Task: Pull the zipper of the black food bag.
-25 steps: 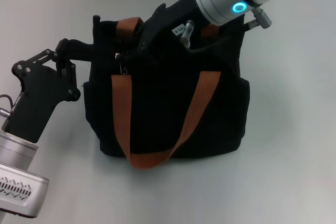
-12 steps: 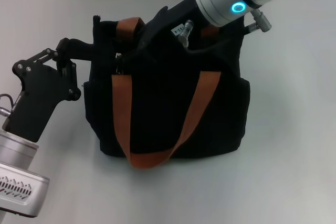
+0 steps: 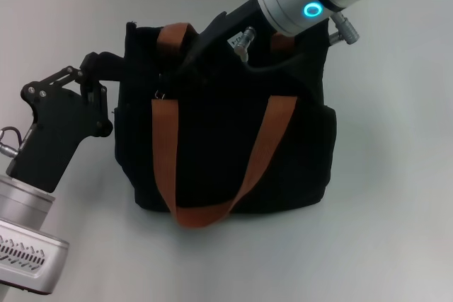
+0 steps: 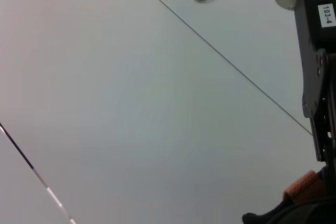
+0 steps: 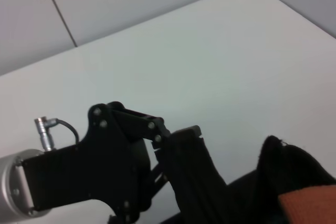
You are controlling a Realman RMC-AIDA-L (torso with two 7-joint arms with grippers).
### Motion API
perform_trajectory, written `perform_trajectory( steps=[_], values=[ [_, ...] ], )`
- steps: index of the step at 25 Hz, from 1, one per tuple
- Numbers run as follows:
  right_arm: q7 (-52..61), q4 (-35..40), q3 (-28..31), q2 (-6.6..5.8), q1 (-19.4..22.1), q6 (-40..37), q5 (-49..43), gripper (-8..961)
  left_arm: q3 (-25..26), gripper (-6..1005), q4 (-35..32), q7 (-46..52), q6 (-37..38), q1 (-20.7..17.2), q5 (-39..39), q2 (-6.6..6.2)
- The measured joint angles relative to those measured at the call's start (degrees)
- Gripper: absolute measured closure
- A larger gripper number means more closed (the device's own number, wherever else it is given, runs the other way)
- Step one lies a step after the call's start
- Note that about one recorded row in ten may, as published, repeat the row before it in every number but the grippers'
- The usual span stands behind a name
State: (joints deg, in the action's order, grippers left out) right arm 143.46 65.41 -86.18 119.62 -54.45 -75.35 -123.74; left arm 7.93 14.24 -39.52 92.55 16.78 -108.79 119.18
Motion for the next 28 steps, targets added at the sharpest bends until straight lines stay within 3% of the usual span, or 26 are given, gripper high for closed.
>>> perform_trajectory(
  steps=[5, 10, 19, 28],
  values=[
    [1.56, 1.00, -0.07, -0.03, -1.31, -0.86, -5.82, 515, 0.08, 940, 0.00, -0.03, 0.00, 0.18, -0.04, 0.00],
    [1.49, 1.95, -0.13, 0.03, -2.08, -1.16, -9.92, 602, 0.45, 940, 0.00, -0.03, 0.02, 0.27, -0.04, 0.00],
    [-1.22, 7.45, 2.60, -0.31, 1.84, -2.34, -2.38, 605, 0.51, 939, 0.00, -0.04, 0.02, 0.36, 0.34, 0.00],
    [-0.81, 4.78, 3.83, -0.26, 0.86, -4.55, -1.64, 588, 0.51, 939, 0.00, -0.04, -0.14, 0.69, 0.19, 0.00]
  ],
)
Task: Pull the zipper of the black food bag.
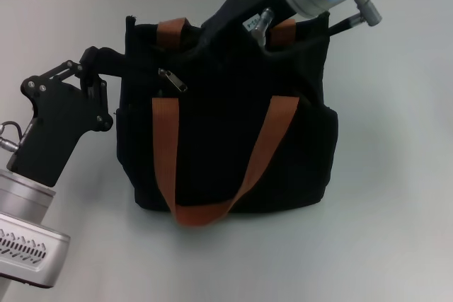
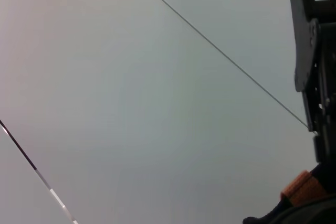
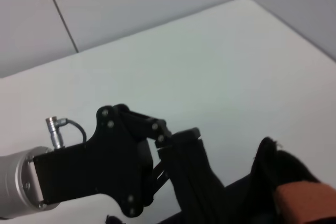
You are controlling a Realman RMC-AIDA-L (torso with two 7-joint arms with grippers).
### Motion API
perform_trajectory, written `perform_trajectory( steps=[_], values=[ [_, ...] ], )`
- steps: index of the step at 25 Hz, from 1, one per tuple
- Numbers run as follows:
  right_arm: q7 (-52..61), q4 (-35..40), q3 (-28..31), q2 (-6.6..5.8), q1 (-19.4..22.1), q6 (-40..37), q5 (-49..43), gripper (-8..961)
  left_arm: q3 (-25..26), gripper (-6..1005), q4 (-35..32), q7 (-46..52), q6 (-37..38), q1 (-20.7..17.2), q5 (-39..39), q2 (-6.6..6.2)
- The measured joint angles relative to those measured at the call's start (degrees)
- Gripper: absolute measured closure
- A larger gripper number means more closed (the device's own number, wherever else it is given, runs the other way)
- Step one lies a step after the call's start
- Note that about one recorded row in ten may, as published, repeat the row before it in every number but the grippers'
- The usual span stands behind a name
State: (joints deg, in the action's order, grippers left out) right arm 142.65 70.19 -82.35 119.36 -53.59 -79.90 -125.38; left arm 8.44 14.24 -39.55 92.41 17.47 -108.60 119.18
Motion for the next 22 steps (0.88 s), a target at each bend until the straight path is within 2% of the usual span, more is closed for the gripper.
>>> perform_trajectory(
  steps=[7, 12, 22],
  values=[
    [1.04, -1.73, -0.14, 0.15, -0.68, 0.16, 0.04, 575, 0.00, 938, 0.00, 0.00, -0.05, 0.02, -0.14, 0.00],
    [1.07, -4.37, -0.43, 0.28, -1.94, 0.59, 0.21, 527, 0.00, 938, 0.00, 0.00, 0.02, 0.02, -0.14, 0.00],
    [1.19, -7.67, -2.00, 0.44, -3.92, 1.67, 0.32, 533, -0.35, 938, 0.06, 0.00, 0.17, 0.02, -0.21, 0.00]
  ],
)
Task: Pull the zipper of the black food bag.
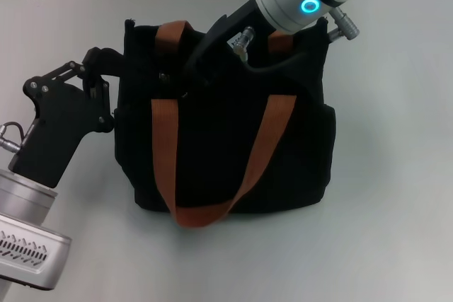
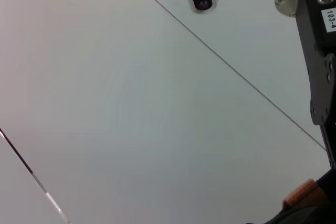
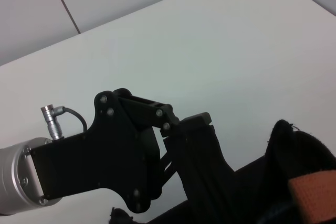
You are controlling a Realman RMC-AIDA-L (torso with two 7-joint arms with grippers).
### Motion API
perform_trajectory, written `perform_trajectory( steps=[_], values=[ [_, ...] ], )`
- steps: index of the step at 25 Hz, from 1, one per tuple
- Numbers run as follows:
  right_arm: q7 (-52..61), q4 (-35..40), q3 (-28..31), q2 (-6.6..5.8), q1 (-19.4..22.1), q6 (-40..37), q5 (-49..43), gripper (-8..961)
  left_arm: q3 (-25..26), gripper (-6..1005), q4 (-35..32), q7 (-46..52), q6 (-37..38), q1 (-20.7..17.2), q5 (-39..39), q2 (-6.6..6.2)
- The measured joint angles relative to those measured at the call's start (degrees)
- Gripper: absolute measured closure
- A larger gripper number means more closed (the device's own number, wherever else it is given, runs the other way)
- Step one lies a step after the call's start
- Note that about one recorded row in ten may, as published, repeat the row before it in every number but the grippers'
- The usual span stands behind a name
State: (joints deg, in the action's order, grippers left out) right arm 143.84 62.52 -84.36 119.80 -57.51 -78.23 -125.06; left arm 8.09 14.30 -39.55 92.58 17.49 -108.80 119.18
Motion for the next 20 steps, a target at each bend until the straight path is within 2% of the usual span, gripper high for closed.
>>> perform_trajectory(
  steps=[9, 14, 20],
  values=[
    [-0.57, -0.53, -1.20, -0.01, -0.65, 0.13, -0.58, 641, -0.10, 937, 0.11, 0.00, 0.10, 0.00, -0.02, 0.00],
    [-2.16, 0.60, -0.70, -0.32, -0.16, -0.23, -0.35, 856, 0.13, 937, 0.11, 0.00, 0.03, -0.10, -0.01, 0.00],
    [-4.40, 2.00, 0.30, -0.50, 0.71, -1.41, -0.28, 884, 0.24, 936, 0.11, 0.00, -0.19, -0.18, -0.02, 0.00]
  ],
)
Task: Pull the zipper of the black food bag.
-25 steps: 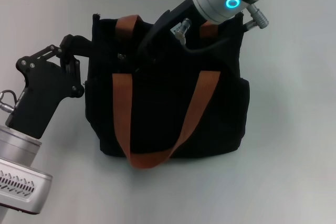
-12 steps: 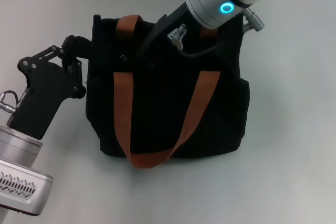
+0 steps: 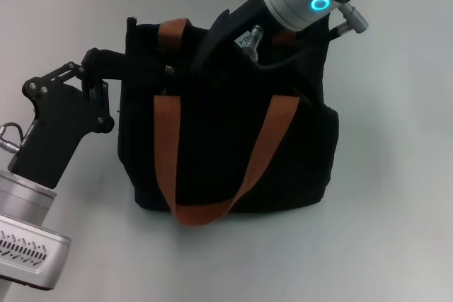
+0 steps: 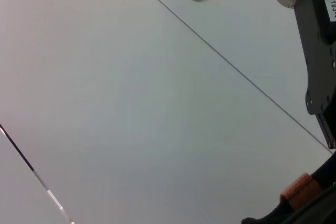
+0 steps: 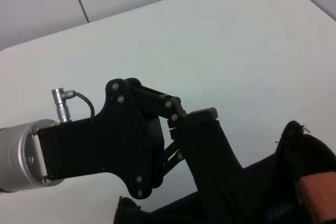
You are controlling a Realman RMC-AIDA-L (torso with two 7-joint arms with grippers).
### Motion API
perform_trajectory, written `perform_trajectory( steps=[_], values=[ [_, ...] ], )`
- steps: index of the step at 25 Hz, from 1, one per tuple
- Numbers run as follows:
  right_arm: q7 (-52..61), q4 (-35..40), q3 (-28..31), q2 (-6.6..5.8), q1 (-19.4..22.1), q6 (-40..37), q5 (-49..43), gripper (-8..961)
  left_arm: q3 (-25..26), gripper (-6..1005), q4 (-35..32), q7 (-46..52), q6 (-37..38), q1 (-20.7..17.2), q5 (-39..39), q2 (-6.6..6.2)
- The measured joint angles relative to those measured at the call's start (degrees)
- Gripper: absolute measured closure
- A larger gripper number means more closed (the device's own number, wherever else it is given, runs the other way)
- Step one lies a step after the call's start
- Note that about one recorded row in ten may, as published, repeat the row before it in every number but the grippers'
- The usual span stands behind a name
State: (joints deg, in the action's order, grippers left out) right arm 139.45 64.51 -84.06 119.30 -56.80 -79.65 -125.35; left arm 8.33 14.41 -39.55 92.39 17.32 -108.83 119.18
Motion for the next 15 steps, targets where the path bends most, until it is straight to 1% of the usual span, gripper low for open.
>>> perform_trajectory(
  steps=[5, 15],
  values=[
    [-0.79, -0.04, 0.95, -0.08, -0.08, -1.90, -0.60, 884, 0.10, 936, 0.00, 0.00, -0.07, 0.09, 0.01, 0.00],
    [-0.95, 1.01, 3.25, -0.20, 0.26, -7.01, -4.97, 883, 0.11, 936, 0.00, 0.20, -0.14, 0.18, 0.40, 0.00]
  ],
)
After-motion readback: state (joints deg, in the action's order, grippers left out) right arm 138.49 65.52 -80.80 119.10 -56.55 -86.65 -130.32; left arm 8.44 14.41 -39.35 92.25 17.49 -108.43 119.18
